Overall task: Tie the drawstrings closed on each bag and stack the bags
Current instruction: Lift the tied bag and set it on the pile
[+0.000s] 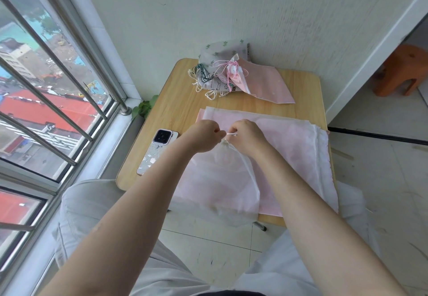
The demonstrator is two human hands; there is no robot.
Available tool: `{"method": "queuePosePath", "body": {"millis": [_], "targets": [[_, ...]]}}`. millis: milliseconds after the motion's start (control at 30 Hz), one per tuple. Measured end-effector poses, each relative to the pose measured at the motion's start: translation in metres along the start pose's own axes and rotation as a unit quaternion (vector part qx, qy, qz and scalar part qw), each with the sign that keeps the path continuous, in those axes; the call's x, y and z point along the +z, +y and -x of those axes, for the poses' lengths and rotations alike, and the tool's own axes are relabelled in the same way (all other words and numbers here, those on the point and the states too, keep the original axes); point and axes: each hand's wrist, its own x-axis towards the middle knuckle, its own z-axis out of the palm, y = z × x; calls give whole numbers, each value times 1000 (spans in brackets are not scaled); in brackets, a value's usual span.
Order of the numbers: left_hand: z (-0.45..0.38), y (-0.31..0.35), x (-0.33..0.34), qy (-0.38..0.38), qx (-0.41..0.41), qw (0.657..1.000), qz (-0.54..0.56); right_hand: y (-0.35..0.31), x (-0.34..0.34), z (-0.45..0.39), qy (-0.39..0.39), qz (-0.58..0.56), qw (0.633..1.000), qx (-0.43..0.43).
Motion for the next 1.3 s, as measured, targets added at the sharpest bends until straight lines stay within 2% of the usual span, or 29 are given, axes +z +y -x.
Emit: {"method": "queuePosePath", "body": {"millis": [133, 267, 333, 400, 567, 633, 733, 800, 867, 967, 1033, 1100, 1167, 1233, 1300], "targets": [[0, -5, 7, -18, -57, 998, 2, 3, 2, -1, 17, -46, 998, 41], [4, -19, 11, 7, -115, 975, 192, 14, 0, 0, 36, -42, 996, 70], [6, -24, 15, 26, -125, 962, 242, 16, 1, 0, 30, -31, 996, 76], [7, -22, 17, 33, -106, 951, 289, 14, 4, 0, 25, -21, 996, 77], [9, -10, 13, 8, -19, 895, 445, 4, 11, 3, 6, -28, 996, 88], [8, -5, 18, 3, -16, 893, 451, 0, 11, 3, -9, -59, 994, 87], [4, -7, 26, 67, -92, 902, 417, 0, 6, 1, -66, -97, 991, 68], [0, -12, 31, 103, -132, 920, 354, 3, -1, 0, -102, -104, 987, 61], [0, -13, 31, 99, -138, 934, 314, 6, -11, -3, -109, -122, 984, 65], [1, -13, 28, 60, -118, 938, 319, 4, -27, -8, -94, -172, 978, 64], [3, -14, 29, 31, -83, 949, 303, -4, -32, -12, -67, -250, 964, 58], [3, -15, 33, 25, -54, 964, 261, -15, -37, -13, -37, -350, 935, 43], [2, -16, 35, 41, -56, 963, 259, -24, -40, -15, -23, -430, 902, 8], [2, -15, 33, 39, -71, 948, 309, -25, -39, -17, 5, -428, 904, -19], [1, -16, 29, 15, -87, 923, 374, -20, -34, -17, 26, -376, 926, -13]]}}
